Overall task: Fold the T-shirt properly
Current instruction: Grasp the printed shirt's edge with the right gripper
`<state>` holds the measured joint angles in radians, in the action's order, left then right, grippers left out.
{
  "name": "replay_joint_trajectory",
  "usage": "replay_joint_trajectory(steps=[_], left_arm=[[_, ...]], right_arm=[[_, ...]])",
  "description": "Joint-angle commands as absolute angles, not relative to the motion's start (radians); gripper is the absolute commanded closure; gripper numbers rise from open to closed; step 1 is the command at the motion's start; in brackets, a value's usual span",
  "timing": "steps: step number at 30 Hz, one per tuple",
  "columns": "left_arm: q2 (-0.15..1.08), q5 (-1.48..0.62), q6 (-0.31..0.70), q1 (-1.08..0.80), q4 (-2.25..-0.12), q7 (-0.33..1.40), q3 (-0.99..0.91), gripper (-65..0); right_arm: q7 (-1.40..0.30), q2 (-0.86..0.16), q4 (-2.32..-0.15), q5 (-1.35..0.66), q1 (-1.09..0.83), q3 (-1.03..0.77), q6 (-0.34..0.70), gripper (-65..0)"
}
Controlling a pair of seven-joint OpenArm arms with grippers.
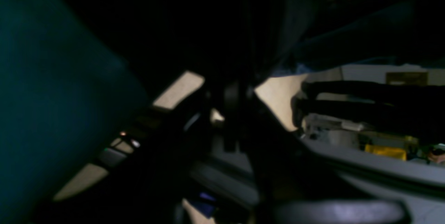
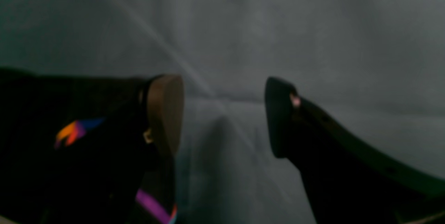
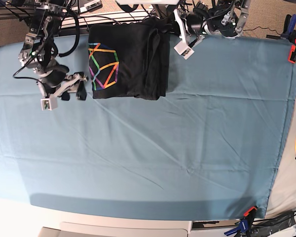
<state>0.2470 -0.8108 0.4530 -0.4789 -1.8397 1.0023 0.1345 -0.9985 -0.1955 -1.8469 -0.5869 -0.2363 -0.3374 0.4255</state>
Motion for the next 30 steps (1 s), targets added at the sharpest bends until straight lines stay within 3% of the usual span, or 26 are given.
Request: replay_joint_trajectory(steps=[1,10,24,30], left_arm=[[0.246,-0.829,0.464,-0.479,-1.854,0.994,0.135,0.0],[0.247,-0.829,0.464,-0.48,-1.854,0.995,0.135,0.0],[0.247,-0.829,0.465,-0.479,-1.854,0.995,0.135,0.0],[0.247,-0.83,0.467,-0.479,-1.854,0.995,0.135,0.0]], right_arm=[[-0.976,-0.208,-1.863,-0.615,-0.224,-0.342,0.434,-36.6],[-0.976,-0.204,-1.863,-0.679,-0.225,-0.341,0.434,-36.7],[-0.973,-0.105,-1.862,-0.716,-0.225,-0.339,0.434,-36.7],[-0.958,-0.105,-1.729,-0.739,-0.224,-0.339,0.43,-36.7]])
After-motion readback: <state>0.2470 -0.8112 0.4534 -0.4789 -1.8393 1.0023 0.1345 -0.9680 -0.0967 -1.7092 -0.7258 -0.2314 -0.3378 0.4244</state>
